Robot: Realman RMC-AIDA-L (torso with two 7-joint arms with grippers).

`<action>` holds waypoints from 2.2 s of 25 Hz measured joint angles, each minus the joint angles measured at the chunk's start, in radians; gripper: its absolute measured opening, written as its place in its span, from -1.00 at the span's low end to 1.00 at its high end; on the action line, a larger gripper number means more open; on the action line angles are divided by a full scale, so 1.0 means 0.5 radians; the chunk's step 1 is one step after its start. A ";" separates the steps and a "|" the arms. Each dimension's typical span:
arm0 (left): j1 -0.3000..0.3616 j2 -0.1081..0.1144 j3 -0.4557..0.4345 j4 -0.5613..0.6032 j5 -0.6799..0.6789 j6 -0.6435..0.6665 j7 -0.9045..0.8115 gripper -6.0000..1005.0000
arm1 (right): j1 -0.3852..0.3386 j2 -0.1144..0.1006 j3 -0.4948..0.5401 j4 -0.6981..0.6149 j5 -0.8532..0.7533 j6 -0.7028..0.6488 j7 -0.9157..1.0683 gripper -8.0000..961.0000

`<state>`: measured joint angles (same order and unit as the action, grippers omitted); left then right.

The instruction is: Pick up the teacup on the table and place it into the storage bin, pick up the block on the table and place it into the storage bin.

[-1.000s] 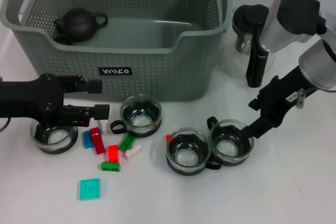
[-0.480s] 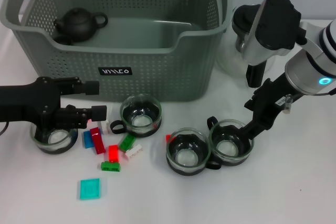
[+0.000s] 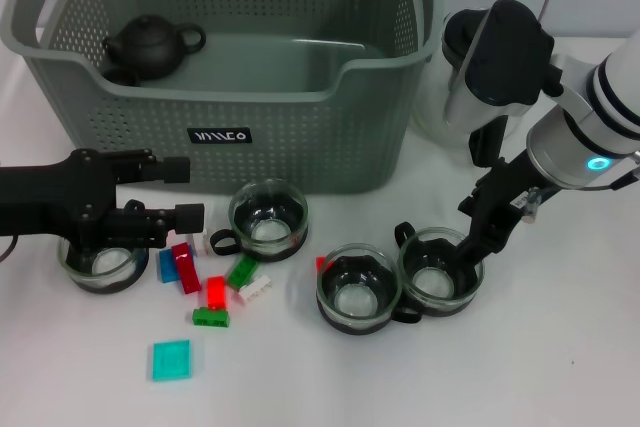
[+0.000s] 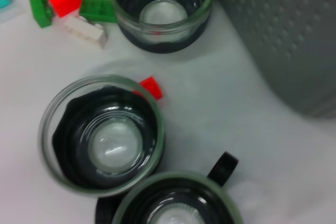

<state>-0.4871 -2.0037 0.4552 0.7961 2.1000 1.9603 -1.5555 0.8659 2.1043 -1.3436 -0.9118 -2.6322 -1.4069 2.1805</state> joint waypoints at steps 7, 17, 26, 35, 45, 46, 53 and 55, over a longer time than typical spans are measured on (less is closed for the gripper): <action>-0.001 -0.003 -0.005 0.000 0.000 -0.004 0.000 0.61 | 0.021 0.001 -0.049 0.061 -0.003 0.062 0.047 0.65; -0.001 -0.002 -0.007 -0.015 0.000 -0.007 0.000 0.61 | 0.026 0.003 -0.136 0.065 0.000 0.074 0.056 0.09; -0.001 -0.002 -0.009 -0.015 0.000 -0.009 0.000 0.61 | 0.041 0.006 -0.136 0.076 0.019 0.083 0.069 -0.16; -0.001 -0.002 -0.009 -0.015 -0.010 -0.009 0.000 0.61 | 0.041 0.007 -0.170 0.081 0.062 0.102 0.106 -0.23; -0.001 -0.002 -0.009 -0.015 -0.021 -0.010 0.000 0.61 | 0.041 0.003 -0.216 0.084 0.098 0.093 0.120 -0.65; -0.001 -0.002 -0.009 -0.015 -0.021 -0.011 0.000 0.61 | 0.042 0.002 -0.217 0.084 0.100 0.091 0.120 -0.73; -0.001 -0.002 -0.011 -0.015 -0.022 -0.012 0.000 0.61 | 0.045 -0.002 -0.213 0.081 0.105 0.082 0.127 -0.88; -0.001 -0.002 -0.011 -0.015 -0.022 -0.012 0.000 0.61 | 0.040 -0.002 -0.205 0.061 0.111 0.061 0.129 -0.88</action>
<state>-0.4878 -2.0047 0.4496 0.7885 2.0890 1.9542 -1.5554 0.8862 2.1032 -1.4462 -0.8813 -2.5766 -1.3765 2.2448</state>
